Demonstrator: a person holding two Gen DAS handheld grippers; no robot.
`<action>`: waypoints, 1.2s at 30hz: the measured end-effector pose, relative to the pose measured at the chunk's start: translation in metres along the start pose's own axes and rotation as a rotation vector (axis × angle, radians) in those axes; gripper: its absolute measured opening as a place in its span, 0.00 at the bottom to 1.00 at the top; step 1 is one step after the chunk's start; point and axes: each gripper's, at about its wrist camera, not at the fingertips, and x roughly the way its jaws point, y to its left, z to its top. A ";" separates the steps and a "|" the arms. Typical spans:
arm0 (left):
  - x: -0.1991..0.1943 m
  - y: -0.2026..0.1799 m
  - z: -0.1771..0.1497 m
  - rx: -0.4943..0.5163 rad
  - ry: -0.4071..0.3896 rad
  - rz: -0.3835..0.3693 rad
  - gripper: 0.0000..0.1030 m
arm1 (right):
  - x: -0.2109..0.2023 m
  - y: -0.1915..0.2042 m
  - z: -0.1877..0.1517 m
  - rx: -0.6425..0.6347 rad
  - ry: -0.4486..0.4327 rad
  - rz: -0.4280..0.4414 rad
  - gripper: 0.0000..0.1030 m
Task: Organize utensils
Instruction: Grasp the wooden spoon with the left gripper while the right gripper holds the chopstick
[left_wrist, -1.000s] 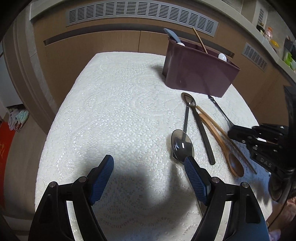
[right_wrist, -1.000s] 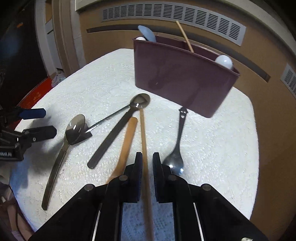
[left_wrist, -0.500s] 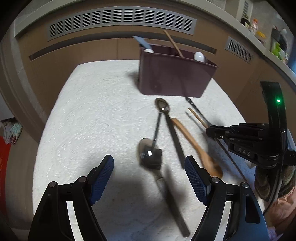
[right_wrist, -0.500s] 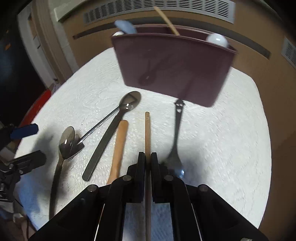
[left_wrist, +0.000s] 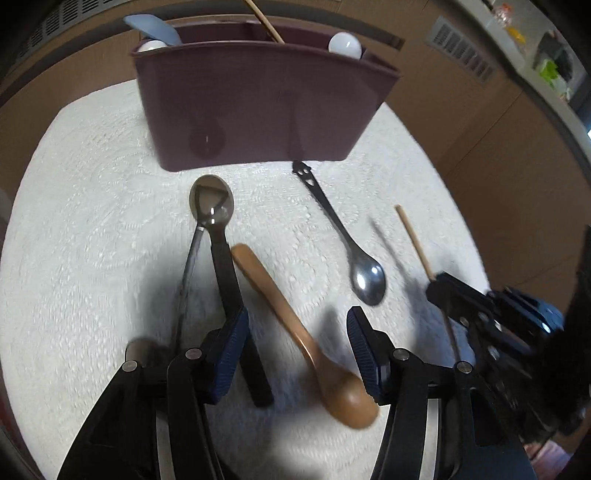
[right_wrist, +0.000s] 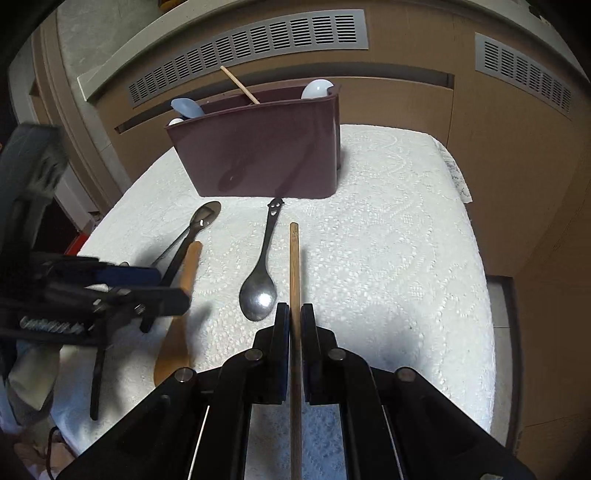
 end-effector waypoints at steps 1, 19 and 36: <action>0.002 -0.003 0.003 0.018 -0.006 0.018 0.55 | 0.000 -0.001 -0.002 0.004 0.000 0.000 0.05; 0.015 -0.036 -0.007 0.211 -0.020 0.124 0.52 | 0.006 -0.009 -0.008 0.014 0.033 -0.022 0.06; -0.030 0.017 -0.060 0.237 0.011 0.097 0.52 | 0.013 -0.003 0.003 0.005 0.073 -0.030 0.06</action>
